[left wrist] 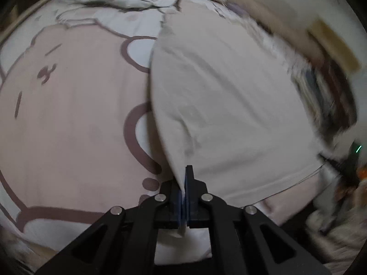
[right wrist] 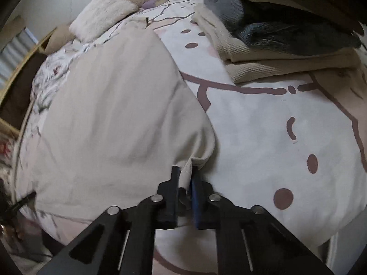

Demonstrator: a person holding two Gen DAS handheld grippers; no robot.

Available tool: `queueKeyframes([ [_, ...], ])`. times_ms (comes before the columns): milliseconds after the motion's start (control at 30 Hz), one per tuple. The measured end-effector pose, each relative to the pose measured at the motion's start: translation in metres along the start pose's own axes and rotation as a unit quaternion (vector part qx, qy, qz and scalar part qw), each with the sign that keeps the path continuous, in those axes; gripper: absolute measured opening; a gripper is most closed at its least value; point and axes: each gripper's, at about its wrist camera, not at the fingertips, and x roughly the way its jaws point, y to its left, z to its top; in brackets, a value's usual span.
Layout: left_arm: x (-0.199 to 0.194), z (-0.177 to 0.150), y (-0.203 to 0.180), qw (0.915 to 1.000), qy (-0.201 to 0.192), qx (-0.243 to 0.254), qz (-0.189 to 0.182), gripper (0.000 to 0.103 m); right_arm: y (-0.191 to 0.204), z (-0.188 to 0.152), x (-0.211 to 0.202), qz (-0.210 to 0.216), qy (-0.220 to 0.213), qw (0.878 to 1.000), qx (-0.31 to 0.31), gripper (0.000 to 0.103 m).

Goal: Fold clothes
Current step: 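Pull the hem with both tools to straighten the T-shirt on the bed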

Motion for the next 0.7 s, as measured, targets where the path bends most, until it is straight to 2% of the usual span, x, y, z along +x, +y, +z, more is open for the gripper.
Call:
queueKeyframes([
  [167, -0.045, 0.009, -0.008, 0.9997, -0.019, 0.016, 0.003, 0.003, 0.012, 0.012, -0.039, -0.044, -0.034, 0.998, -0.035, 0.004],
  [300, -0.074, 0.011, -0.027, 0.9985, -0.018, 0.047, 0.024, 0.003, 0.036, 0.012, -0.073, -0.103, -0.058, 0.987, -0.113, 0.004],
  [433, -0.091, -0.001, -0.031, 0.9972, -0.002, 0.06, 0.044, 0.003, 0.037, -0.001, -0.098, -0.132, -0.066, 0.979, -0.139, 0.004],
  [567, -0.076, -0.026, -0.021, 0.9939, 0.032, 0.071, 0.079, 0.003, 0.031, -0.023, -0.085, -0.142, -0.027, 0.98, -0.136, 0.004],
  [700, -0.035, -0.045, -0.003, 0.9897, 0.075, 0.06, 0.106, 0.003, 0.014, -0.045, -0.038, -0.144, 0.027, 0.982, -0.115, 0.004],
])
